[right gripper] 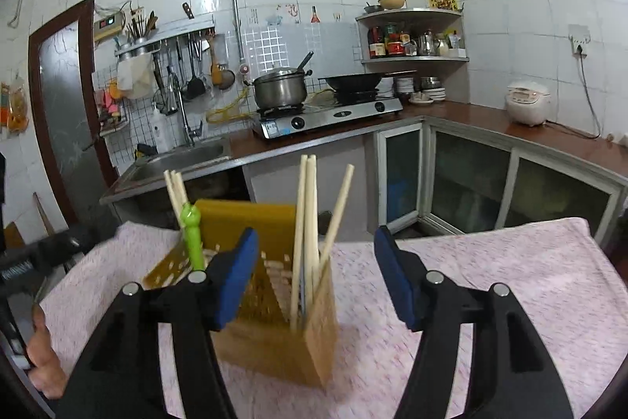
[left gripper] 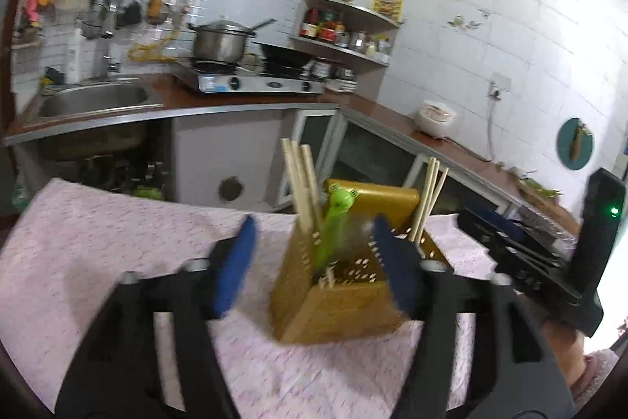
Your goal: Organize utensils
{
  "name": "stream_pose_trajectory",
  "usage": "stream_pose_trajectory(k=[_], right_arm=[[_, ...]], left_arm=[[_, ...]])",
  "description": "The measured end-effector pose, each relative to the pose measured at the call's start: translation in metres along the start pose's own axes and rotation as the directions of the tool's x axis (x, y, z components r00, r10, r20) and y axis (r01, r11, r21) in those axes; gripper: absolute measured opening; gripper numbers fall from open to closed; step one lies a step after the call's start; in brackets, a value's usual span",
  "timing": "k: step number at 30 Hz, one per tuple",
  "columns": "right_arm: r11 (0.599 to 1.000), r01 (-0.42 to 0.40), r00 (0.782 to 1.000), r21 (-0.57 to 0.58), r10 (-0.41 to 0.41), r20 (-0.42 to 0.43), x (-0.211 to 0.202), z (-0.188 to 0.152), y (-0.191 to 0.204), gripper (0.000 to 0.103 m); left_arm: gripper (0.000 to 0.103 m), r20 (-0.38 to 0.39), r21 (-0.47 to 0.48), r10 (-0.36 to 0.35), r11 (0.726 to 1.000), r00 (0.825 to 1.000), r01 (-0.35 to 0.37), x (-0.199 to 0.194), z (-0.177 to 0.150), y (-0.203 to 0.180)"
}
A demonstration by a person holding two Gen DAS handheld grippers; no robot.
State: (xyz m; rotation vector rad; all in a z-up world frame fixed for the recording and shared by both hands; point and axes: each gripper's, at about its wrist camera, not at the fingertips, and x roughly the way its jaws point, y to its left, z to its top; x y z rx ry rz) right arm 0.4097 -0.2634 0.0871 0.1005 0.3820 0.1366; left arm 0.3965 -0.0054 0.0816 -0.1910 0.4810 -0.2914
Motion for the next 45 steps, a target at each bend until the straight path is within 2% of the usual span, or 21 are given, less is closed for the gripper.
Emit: stream_pose_trajectory(k=[3,7,14,20,24,28,32,36,41,45], right_arm=[[0.999,0.032,0.999,-0.015,-0.032,-0.017,-0.028,-0.009,0.001,0.071],[0.993,0.088,0.996,-0.084,-0.088,0.0,-0.079,-0.029,0.012,0.087],[0.993,0.117,0.993,-0.03,-0.116,0.039,-0.156,-0.063,0.02,0.099],[0.984,0.173,0.984,-0.036,-0.171,0.043,-0.197,-0.103,0.03,0.099],[0.979,0.201,0.978,-0.021,-0.2,0.061,-0.215,-0.127,0.033,0.099],[0.977,0.214,0.973,-0.01,-0.212,0.09,-0.228,-0.15,0.035,0.099],[0.975,0.221,0.967,-0.024,-0.216,0.139,-0.238,-0.158,0.038,0.099],[0.975,0.221,0.964,-0.026,-0.214,0.156,-0.242,-0.158,0.038,0.099],[0.975,0.218,0.965,-0.03,-0.211,0.153,-0.242,-0.157,0.038,0.099],[0.974,0.224,0.964,-0.033,-0.217,0.154,-0.242,-0.159,0.038,0.099]], left_arm=[[0.078,-0.002,-0.022,0.016,1.0,1.0,-0.016,-0.031,-0.007,0.006],[0.098,0.039,-0.007,0.072,0.997,0.997,-0.072,-0.079,-0.025,0.005],[0.098,0.094,0.062,0.106,0.992,0.99,-0.112,-0.15,-0.069,-0.017],[0.098,0.108,0.018,0.104,0.994,0.989,-0.107,-0.191,-0.121,-0.026],[0.098,0.166,0.001,0.182,0.983,0.969,-0.185,-0.21,-0.15,-0.032],[0.098,0.194,0.005,0.188,0.981,0.963,-0.193,-0.219,-0.171,-0.035],[0.098,0.222,0.044,0.199,0.976,0.955,-0.214,-0.221,-0.188,-0.039],[0.098,0.208,0.07,0.176,0.979,0.962,-0.194,-0.216,-0.192,-0.041],[0.098,0.238,0.11,0.165,0.974,0.957,-0.196,-0.218,-0.192,-0.045],[0.098,0.241,0.126,0.148,0.975,0.959,-0.182,-0.219,-0.193,-0.046]])
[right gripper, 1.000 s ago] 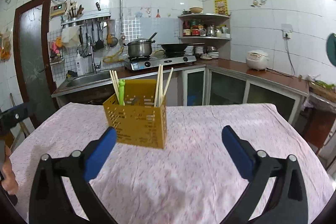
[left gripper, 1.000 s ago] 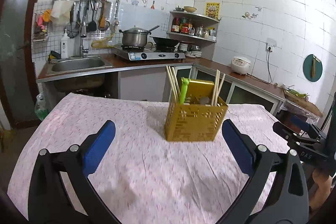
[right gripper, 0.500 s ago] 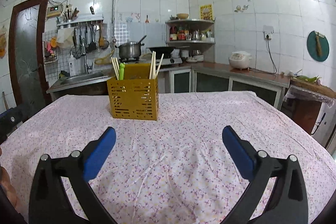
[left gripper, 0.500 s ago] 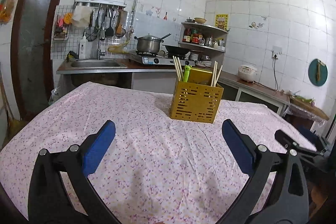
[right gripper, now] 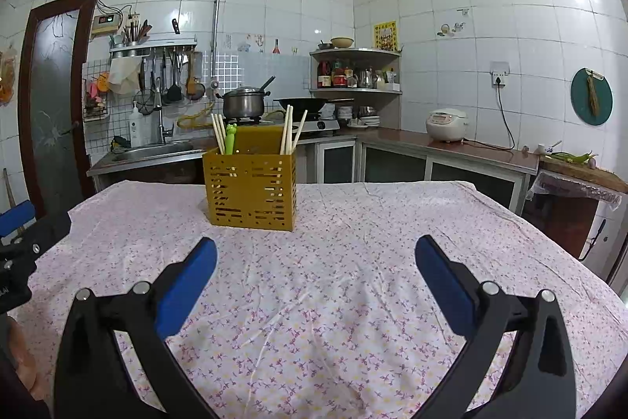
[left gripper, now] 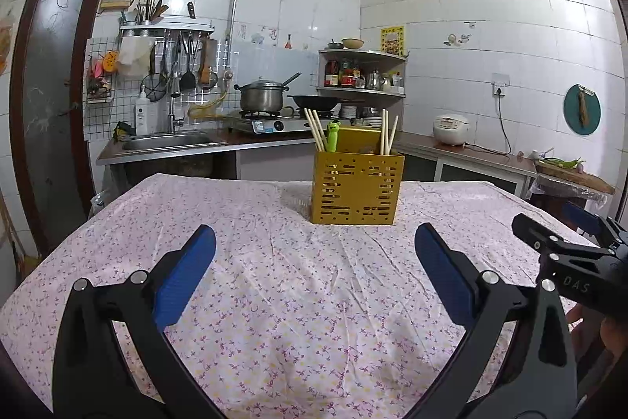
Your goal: Organize utensils
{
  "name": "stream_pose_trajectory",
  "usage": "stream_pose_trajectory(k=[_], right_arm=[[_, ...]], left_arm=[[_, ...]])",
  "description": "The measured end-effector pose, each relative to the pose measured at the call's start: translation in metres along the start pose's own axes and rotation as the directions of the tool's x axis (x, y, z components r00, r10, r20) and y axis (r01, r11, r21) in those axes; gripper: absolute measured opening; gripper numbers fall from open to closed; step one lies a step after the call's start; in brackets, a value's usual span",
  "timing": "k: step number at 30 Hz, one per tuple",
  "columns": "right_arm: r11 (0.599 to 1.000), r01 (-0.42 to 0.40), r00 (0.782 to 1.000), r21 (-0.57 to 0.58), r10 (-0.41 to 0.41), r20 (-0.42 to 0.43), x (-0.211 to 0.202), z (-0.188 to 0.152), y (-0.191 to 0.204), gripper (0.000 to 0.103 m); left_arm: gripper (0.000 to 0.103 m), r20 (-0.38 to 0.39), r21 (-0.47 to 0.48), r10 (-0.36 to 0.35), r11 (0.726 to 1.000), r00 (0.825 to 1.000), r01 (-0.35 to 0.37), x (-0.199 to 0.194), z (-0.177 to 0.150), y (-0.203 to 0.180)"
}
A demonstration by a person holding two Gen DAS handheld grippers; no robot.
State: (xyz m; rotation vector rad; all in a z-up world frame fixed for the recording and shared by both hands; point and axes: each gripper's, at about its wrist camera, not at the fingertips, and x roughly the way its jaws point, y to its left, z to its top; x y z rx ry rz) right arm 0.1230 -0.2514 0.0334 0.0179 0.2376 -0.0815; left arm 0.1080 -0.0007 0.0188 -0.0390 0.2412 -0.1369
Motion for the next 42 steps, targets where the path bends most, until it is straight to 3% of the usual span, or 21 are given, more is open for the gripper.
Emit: stream_pose_trajectory(k=[42], right_arm=[[1.0,0.022,1.0,-0.003,-0.022,0.016,-0.0007,-0.0071,-0.005,0.099]], left_arm=[[0.098,0.011,0.079,0.042,0.996,0.999,-0.043,0.0011,-0.003,-0.0065]])
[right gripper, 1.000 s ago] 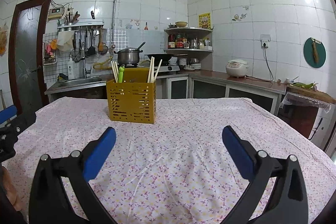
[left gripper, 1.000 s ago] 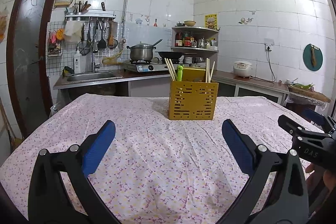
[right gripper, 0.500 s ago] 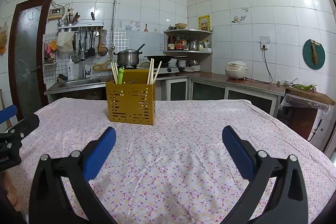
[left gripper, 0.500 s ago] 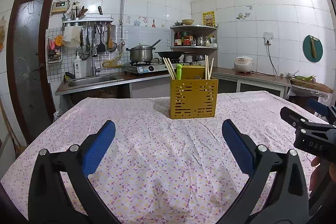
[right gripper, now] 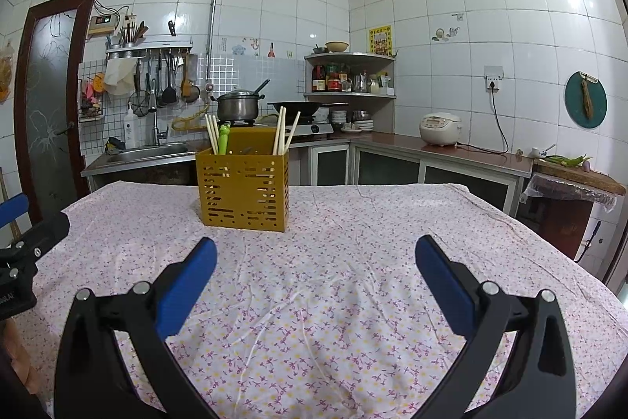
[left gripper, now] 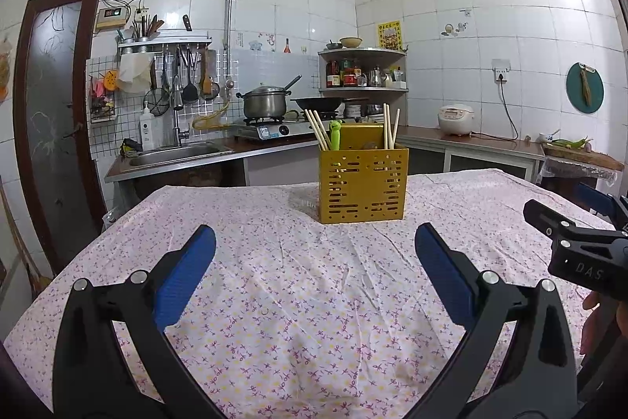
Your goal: Organize utensils
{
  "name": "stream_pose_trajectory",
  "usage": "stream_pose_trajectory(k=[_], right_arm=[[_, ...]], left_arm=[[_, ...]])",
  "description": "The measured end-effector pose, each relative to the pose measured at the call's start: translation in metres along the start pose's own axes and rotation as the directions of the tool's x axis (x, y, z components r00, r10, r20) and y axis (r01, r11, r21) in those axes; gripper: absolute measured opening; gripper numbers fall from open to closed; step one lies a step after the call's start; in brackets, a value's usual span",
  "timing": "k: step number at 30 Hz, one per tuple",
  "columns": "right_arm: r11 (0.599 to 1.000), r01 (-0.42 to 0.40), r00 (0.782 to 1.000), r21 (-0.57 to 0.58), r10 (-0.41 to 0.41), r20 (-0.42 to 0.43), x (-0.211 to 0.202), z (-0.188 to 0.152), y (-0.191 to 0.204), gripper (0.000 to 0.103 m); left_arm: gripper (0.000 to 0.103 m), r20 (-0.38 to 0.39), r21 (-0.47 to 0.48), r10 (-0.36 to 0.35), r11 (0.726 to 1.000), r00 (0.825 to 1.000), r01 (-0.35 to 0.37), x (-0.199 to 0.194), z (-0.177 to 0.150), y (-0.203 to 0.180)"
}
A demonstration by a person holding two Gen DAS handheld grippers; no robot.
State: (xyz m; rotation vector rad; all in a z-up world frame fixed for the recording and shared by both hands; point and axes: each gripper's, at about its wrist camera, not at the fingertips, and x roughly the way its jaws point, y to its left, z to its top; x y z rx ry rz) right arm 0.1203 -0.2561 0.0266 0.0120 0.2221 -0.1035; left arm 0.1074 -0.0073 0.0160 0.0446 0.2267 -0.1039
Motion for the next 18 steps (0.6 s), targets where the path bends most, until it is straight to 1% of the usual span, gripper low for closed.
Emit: stream_pose_trajectory(k=[18], right_arm=[[1.0,0.002,1.0,-0.003,-0.002,-0.001,-0.0006,-0.0028,0.0004,0.099]], left_arm=[[0.098,-0.002,-0.006,0.002,1.0,1.0,-0.002,-0.0019,-0.0001,0.0038]])
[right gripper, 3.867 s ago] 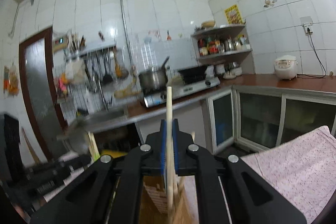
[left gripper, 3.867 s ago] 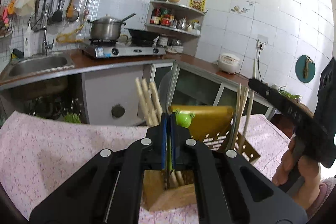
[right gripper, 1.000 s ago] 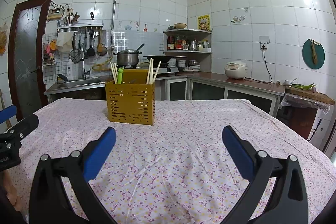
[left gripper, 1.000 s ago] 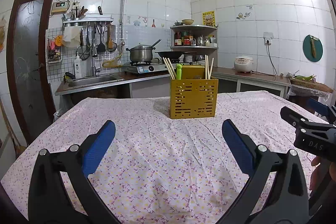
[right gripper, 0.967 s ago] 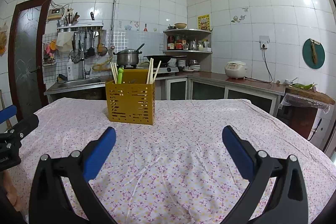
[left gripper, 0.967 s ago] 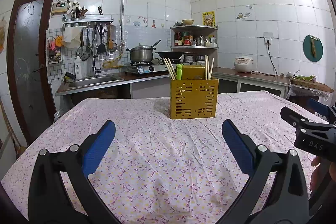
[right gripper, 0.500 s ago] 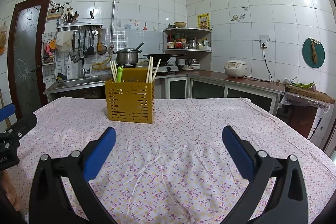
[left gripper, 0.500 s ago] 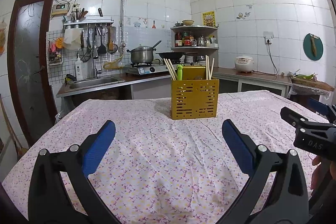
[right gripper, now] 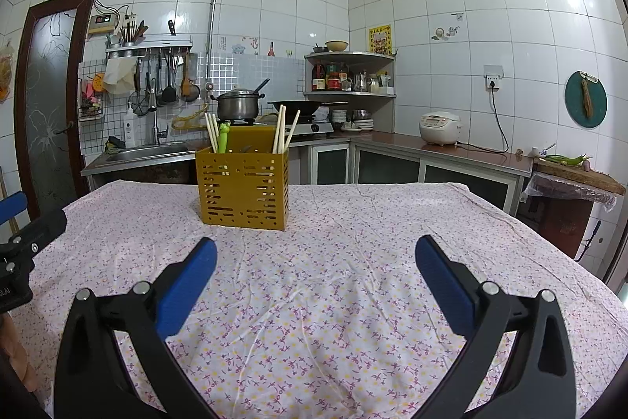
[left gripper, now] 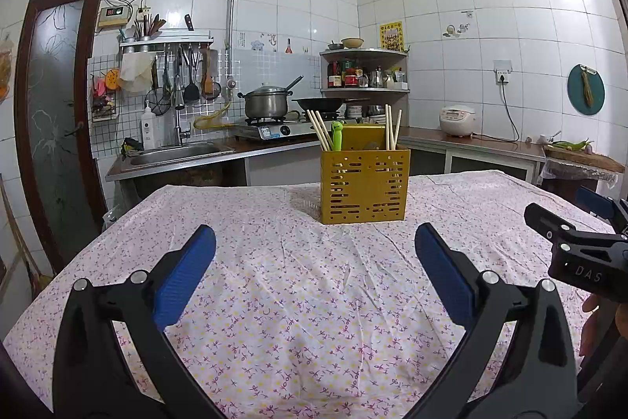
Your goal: Organize utensils
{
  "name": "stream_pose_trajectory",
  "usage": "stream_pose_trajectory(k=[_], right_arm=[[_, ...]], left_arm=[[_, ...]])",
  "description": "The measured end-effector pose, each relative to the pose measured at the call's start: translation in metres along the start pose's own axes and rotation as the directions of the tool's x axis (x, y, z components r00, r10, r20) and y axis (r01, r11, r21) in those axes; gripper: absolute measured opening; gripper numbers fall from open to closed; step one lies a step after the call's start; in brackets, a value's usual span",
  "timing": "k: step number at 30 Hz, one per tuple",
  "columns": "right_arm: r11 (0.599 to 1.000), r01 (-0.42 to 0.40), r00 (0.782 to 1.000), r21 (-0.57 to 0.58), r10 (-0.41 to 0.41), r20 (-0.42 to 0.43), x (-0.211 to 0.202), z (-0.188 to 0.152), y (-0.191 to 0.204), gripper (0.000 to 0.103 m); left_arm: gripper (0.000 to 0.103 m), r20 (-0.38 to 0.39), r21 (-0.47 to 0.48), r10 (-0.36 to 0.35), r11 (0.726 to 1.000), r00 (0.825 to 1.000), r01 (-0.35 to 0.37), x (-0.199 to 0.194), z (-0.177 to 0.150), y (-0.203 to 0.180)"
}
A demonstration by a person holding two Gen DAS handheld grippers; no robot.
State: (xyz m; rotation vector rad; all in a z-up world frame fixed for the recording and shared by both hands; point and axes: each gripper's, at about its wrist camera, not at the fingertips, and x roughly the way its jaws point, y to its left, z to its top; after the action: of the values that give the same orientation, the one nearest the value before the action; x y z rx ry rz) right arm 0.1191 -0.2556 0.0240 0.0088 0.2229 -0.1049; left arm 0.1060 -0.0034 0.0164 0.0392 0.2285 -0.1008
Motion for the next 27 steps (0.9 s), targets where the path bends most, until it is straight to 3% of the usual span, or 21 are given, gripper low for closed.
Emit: stream_pose_trajectory(k=[27], right_arm=[[1.0,-0.001,1.0,-0.004,0.001,-0.006,-0.0008,-0.0008,0.0008,0.099]], left_arm=[[0.098,-0.012,-0.002,-0.002,1.0,1.0,0.002,0.0027,-0.0011,0.0024]])
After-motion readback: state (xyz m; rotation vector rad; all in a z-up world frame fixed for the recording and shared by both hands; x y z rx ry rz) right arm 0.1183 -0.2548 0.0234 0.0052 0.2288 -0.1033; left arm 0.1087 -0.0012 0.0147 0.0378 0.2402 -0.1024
